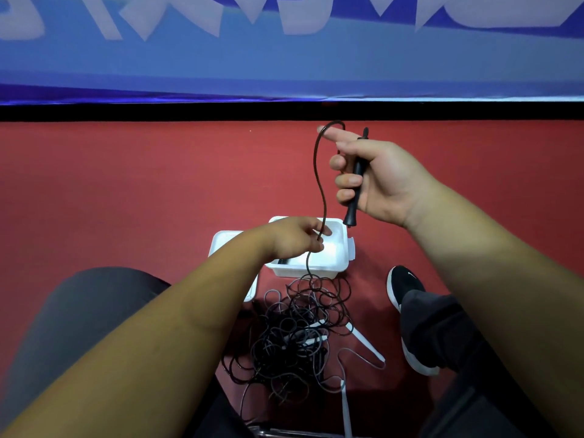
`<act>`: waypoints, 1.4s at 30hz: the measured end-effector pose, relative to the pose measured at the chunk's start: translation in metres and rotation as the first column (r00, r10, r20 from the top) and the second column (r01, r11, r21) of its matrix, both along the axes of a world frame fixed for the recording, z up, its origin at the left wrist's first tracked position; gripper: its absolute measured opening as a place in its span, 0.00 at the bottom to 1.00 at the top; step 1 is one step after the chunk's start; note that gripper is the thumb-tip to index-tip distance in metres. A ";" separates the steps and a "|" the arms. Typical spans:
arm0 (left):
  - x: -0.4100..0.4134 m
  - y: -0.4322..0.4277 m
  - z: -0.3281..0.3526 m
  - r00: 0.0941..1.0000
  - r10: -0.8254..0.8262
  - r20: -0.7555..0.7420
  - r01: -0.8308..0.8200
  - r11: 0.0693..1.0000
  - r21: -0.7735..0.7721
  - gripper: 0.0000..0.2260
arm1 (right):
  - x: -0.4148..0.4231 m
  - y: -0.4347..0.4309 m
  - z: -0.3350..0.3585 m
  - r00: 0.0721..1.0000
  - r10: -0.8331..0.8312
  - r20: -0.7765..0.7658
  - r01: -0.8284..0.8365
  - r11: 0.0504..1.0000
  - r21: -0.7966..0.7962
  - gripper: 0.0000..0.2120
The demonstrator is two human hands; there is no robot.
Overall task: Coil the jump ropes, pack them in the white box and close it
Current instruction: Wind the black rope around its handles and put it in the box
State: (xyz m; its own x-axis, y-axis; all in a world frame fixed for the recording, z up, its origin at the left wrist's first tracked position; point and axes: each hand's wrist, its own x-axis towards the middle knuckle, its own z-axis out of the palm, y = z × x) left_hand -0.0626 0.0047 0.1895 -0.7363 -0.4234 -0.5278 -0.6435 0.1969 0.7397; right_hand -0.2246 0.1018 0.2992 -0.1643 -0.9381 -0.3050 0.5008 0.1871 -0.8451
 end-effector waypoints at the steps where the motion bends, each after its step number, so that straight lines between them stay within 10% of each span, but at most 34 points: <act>1: 0.001 -0.001 -0.001 1.000 -0.005 0.017 0.005 1.000 -0.012 0.12 | -0.001 0.001 0.002 1.000 -0.005 0.007 0.006 1.000 -0.010 0.18; 10: 0.003 -0.008 0.026 0.966 0.234 -0.113 -0.217 0.966 0.143 0.07 | -0.012 -0.006 -0.030 0.963 -0.002 -0.268 0.099 0.933 0.347 0.07; 17: 0.000 -0.017 0.061 0.753 0.609 -0.251 -0.423 0.739 0.524 0.07 | -0.003 0.003 -0.054 0.905 0.238 -0.354 0.008 0.821 0.571 0.12; 25: 0.008 -0.039 0.070 0.403 0.884 -0.235 -0.464 0.419 0.781 0.09 | 0.010 0.008 -0.052 0.872 0.411 -0.265 -0.289 0.871 0.398 0.09; 29: 0.010 -0.052 0.061 0.326 0.913 -0.247 -0.501 0.388 0.774 0.13 | 0.014 0.002 -0.047 0.890 0.264 -0.372 -0.137 0.933 0.334 0.08; 36: 0.008 -0.026 0.054 0.839 0.511 -0.187 -0.405 0.816 0.413 0.17 | 0.017 -0.013 -0.029 0.966 -0.107 -0.233 0.159 0.963 0.218 0.03; 42: 0.006 -0.008 0.033 0.998 -0.051 -0.046 0.058 0.982 0.180 0.12 | 0.004 -0.024 -0.007 0.943 -0.323 0.078 0.311 0.941 0.135 0.08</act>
